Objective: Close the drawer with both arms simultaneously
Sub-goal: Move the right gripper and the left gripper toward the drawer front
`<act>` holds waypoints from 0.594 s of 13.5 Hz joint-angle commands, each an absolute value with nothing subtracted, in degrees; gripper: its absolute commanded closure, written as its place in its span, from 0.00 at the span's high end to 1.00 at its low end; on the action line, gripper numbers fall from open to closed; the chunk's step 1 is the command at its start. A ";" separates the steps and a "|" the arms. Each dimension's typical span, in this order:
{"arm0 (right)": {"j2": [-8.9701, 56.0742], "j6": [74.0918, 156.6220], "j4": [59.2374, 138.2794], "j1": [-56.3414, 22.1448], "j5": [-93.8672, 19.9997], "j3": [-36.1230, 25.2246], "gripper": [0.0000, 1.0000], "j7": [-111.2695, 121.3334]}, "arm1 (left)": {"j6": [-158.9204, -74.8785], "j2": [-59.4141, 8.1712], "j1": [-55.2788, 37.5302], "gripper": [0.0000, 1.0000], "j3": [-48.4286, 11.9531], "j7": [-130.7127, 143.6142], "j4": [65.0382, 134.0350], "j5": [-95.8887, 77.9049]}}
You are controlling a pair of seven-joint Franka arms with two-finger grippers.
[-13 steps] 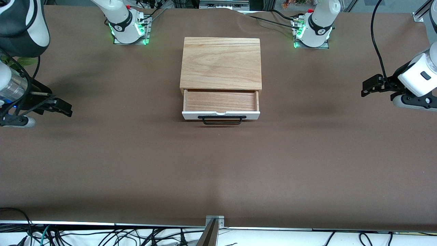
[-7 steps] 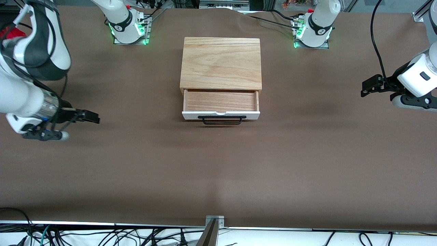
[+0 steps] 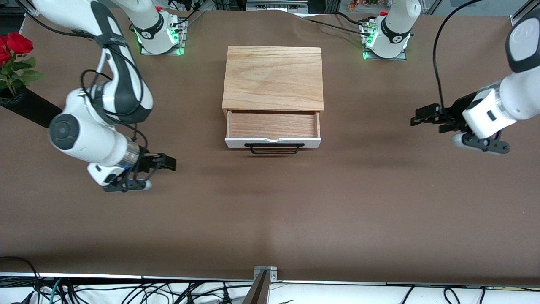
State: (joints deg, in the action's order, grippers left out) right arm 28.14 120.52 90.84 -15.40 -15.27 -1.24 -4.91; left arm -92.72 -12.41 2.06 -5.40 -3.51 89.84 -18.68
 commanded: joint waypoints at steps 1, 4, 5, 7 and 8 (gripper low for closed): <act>29.53 122.34 89.47 -16.17 -21.78 0.17 1.00 -5.27 | -96.14 -17.21 0.80 1.00 -5.97 -2.20 88.68 -23.98; 31.28 124.88 89.47 -21.60 -21.97 0.26 1.00 -6.23 | -102.20 -20.82 -4.73 1.00 -5.98 4.64 88.59 -26.37; 31.90 125.41 89.47 -22.58 -21.97 0.18 1.00 -8.42 | -103.87 -21.61 -6.14 1.00 -5.98 5.35 88.59 -26.54; 32.87 125.51 89.47 -22.76 -22.06 1.13 1.00 -9.67 | -107.12 -24.33 -8.16 1.00 -5.98 5.54 88.42 -29.33; 33.39 125.51 89.47 -22.76 -22.15 2.36 1.00 -9.75 | -109.05 -26.00 -9.13 1.00 -5.98 5.45 88.42 -32.40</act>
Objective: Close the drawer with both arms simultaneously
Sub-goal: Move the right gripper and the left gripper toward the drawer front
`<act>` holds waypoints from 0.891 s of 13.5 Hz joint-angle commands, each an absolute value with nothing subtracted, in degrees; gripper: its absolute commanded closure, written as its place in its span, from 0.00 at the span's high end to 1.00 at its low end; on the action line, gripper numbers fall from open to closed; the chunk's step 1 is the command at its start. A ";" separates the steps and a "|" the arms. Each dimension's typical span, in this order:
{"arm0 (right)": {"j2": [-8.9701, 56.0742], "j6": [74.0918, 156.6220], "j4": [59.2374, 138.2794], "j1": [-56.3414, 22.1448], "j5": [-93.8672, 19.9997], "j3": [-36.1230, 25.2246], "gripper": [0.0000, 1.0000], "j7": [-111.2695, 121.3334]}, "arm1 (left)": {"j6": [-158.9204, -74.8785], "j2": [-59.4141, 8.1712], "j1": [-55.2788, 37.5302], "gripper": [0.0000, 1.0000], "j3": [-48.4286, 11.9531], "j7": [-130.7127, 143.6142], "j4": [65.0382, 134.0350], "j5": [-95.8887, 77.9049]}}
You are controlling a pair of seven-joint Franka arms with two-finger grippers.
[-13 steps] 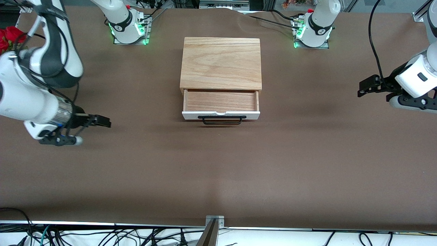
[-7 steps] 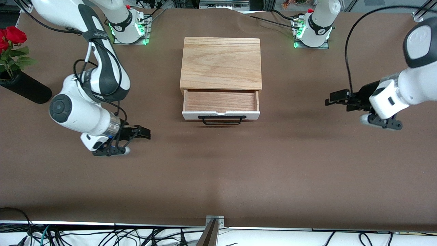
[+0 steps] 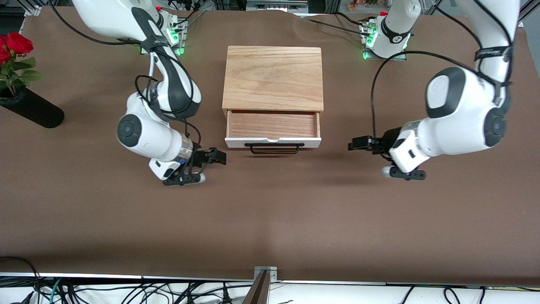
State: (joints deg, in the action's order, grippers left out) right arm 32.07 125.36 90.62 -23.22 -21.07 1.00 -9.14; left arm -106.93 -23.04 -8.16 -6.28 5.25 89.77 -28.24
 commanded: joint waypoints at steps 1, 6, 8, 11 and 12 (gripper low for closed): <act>33.83 125.51 89.47 -23.11 -22.15 3.07 1.00 -10.19 | -110.55 -27.58 -9.92 1.00 -5.98 5.45 88.33 -34.78; 34.01 124.72 89.65 -25.92 -22.15 3.43 1.00 -12.21 | -114.42 -33.39 -13.97 1.00 -6.94 4.84 85.79 -37.79; 34.01 124.63 89.74 -27.24 -22.24 3.43 1.00 -13.62 | -114.87 -34.62 -15.90 1.00 -6.94 4.57 85.43 -39.89; 34.10 122.09 89.82 -27.95 -22.50 3.43 1.00 -13.62 | -114.96 -36.12 -16.96 1.00 -7.03 4.31 85.34 -40.17; 34.10 121.21 89.82 -28.12 -22.50 3.43 1.00 -13.62 | -114.26 -35.86 -16.96 1.00 -7.21 3.52 85.60 -40.25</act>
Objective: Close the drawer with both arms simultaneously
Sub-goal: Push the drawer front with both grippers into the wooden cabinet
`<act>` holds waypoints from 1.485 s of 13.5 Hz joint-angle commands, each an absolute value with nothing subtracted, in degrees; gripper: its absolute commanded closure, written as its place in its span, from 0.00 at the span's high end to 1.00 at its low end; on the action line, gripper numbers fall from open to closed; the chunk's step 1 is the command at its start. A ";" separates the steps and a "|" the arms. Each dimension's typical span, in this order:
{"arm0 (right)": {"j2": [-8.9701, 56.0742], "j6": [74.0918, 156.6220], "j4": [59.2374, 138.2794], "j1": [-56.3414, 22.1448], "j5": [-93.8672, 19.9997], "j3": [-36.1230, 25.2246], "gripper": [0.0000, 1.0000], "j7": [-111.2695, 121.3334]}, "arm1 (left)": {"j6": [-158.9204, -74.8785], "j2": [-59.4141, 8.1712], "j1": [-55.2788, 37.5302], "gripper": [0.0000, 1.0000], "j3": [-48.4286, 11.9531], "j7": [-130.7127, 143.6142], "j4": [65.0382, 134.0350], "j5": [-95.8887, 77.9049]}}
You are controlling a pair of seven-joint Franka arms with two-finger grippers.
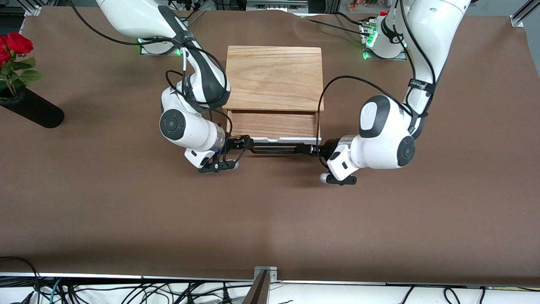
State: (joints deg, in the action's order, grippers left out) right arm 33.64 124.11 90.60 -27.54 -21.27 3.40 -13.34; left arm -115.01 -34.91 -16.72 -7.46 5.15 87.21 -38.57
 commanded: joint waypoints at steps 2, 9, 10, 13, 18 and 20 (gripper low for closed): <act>34.01 120.15 89.74 -28.12 -22.50 3.43 1.00 -13.62 | -114.08 -35.60 -17.49 1.00 -7.21 3.16 86.04 -40.17; 33.93 118.92 89.74 -28.30 -22.50 3.43 1.00 -13.71 | -110.22 -35.33 -17.32 1.00 -7.91 0.80 87.97 -39.81; 33.93 118.39 89.74 -28.47 -22.50 3.43 1.00 -13.71 | -110.21 -35.33 -17.23 1.00 -7.91 0.01 88.59 -39.73; 33.93 117.07 89.74 -28.65 -22.50 3.43 1.00 -13.80 | -110.21 -35.68 -17.31 1.00 -7.91 -1.66 89.82 -39.64; 33.93 113.91 89.65 -29.62 -22.50 3.51 1.00 -13.97 | -109.60 -35.33 -17.84 1.00 -8.00 -2.28 92.72 -39.46; 33.93 112.94 89.65 -30.14 -22.50 3.43 1.00 -13.89 | -107.76 -35.33 -17.75 1.00 -7.91 -3.07 93.07 -39.46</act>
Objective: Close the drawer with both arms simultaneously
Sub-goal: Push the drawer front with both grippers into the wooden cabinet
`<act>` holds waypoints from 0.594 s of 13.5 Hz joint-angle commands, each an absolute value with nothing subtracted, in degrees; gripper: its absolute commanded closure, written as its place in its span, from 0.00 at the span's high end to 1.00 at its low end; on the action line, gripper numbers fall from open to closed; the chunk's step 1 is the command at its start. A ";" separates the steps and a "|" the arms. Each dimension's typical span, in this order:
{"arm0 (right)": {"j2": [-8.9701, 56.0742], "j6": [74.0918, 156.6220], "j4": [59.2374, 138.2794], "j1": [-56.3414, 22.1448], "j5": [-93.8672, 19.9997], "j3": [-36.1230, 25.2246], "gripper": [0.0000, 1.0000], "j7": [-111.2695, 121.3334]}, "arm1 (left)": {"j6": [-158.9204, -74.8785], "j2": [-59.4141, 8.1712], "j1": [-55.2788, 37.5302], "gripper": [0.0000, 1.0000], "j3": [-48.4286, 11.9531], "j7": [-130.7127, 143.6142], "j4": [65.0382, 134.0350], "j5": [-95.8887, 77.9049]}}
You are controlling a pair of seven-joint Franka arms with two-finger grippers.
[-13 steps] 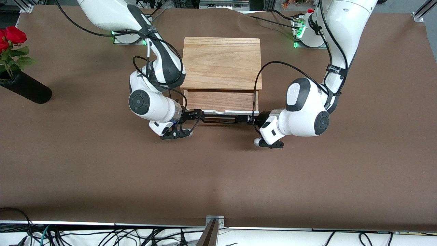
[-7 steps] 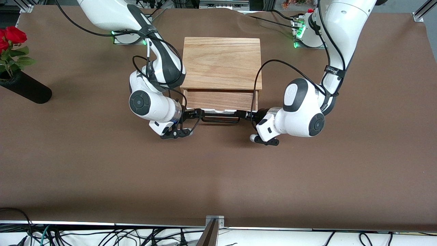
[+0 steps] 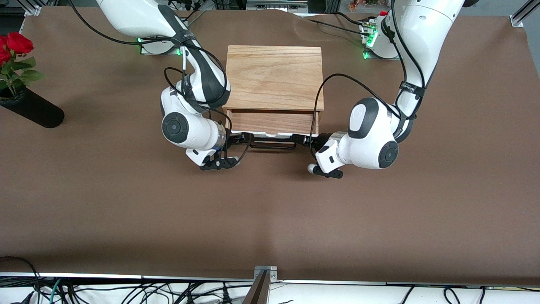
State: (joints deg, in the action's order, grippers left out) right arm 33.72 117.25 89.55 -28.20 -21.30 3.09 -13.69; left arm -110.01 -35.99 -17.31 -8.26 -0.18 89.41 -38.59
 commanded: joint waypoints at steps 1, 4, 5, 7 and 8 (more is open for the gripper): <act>33.93 112.59 89.65 -30.23 -22.50 3.51 1.00 -13.89 | -107.49 -35.16 -17.75 1.00 -7.91 -3.08 93.60 -39.46; 33.93 111.10 89.65 -30.41 -22.50 3.52 1.00 -13.80 | -106.00 -34.20 -17.75 1.00 -7.91 -3.08 94.91 -39.29; 34.01 110.22 89.65 -30.50 -22.50 3.52 1.00 -13.71 | -105.82 -33.41 -17.75 1.00 -7.91 -3.08 95.62 -38.59; 34.10 108.82 89.65 -30.93 -22.50 3.52 1.00 -13.62 | -105.73 -32.09 -17.75 1.00 -8.00 -3.08 97.29 -37.18; 34.19 108.29 89.74 -31.20 -22.50 3.52 1.00 -13.71 | -105.73 -31.56 -17.84 1.00 -8.09 -3.08 97.99 -37.18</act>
